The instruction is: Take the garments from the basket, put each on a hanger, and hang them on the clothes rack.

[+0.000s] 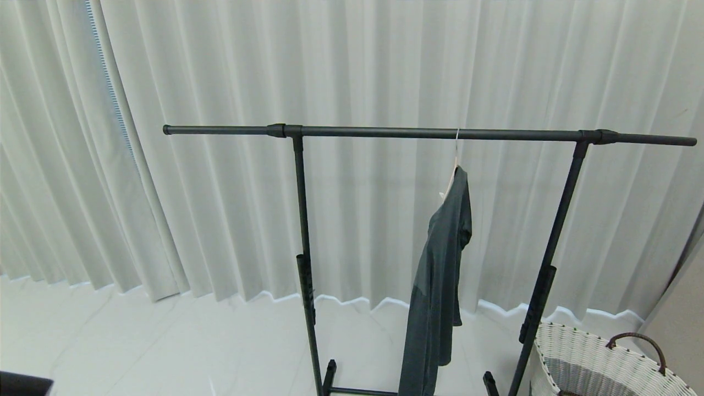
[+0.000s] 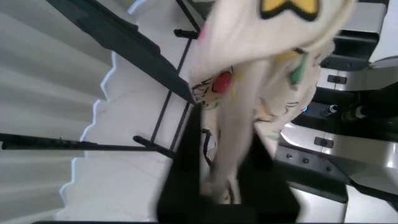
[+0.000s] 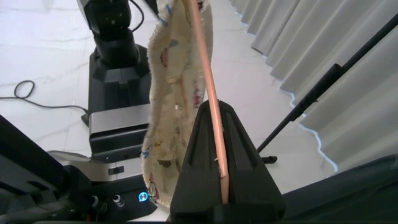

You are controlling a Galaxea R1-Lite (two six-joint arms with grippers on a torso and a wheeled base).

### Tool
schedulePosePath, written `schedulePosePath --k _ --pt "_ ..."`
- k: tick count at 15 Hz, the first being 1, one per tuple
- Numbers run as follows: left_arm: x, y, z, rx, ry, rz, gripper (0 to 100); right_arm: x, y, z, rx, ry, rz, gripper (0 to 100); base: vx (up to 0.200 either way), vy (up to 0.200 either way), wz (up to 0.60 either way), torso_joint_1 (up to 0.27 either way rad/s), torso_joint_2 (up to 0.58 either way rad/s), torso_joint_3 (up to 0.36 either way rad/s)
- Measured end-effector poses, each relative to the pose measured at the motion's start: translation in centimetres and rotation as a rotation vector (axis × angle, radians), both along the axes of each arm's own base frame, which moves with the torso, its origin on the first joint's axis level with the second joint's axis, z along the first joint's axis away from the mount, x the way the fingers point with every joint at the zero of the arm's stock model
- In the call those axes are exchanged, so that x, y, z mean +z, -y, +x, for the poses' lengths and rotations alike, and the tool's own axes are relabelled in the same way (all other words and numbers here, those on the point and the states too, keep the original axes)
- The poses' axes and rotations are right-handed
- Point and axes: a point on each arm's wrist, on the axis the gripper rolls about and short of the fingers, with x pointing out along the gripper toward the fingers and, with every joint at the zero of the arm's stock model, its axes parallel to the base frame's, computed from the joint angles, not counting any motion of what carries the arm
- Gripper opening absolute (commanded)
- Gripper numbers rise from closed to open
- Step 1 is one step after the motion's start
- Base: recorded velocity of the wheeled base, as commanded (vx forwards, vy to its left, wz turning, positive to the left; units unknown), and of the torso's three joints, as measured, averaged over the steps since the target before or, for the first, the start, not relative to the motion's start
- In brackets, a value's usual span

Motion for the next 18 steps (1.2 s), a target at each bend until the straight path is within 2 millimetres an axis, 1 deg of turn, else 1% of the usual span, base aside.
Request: schedulePosePath --k 2,3,6,10,12,14,16,18 --pt "0.0 0.0 0.0 0.002 0.003 -0.002 0 0.0 0.0 0.0 -0.008 0.002 0.000 0 0.000 0.000 0.00 0.000 0.00 0.000" --pt "0.0 0.0 0.0 0.004 0.004 -0.003 0 0.0 0.0 0.1 -0.025 0.006 -0.001 100 0.000 0.000 0.00 0.000 0.00 0.000" --pt "0.0 0.0 0.3 0.037 0.024 -0.012 0 -0.1 0.1 0.2 -0.068 0.021 -0.008 100 0.000 0.000 0.00 0.000 0.00 0.000" --pt "-0.8 -0.4 0.9 0.190 0.133 -0.012 0 -0.4 0.6 1.5 -0.204 0.048 -0.025 100 0.000 0.000 0.00 0.000 0.00 0.000" --pt "-1.1 -0.5 1.3 0.266 0.187 -0.034 0 -1.0 1.3 2.3 -0.266 0.046 -0.049 100 0.000 0.000 0.00 0.000 0.00 0.000" --pt "-0.4 -0.5 2.1 0.380 0.210 -0.097 0 -1.6 1.8 3.0 -0.321 0.030 -0.065 100 0.000 0.000 0.00 0.000 0.00 0.000" --pt "1.1 -0.2 2.9 0.486 0.211 -0.176 0 -1.8 2.0 3.8 -0.384 -0.012 -0.062 100 0.000 0.000 0.00 0.000 0.00 0.000" --pt "2.4 0.0 3.3 0.514 0.222 -0.224 0 -1.5 1.6 4.8 -0.456 -0.093 -0.029 100 0.000 0.000 0.00 0.000 0.00 0.000"
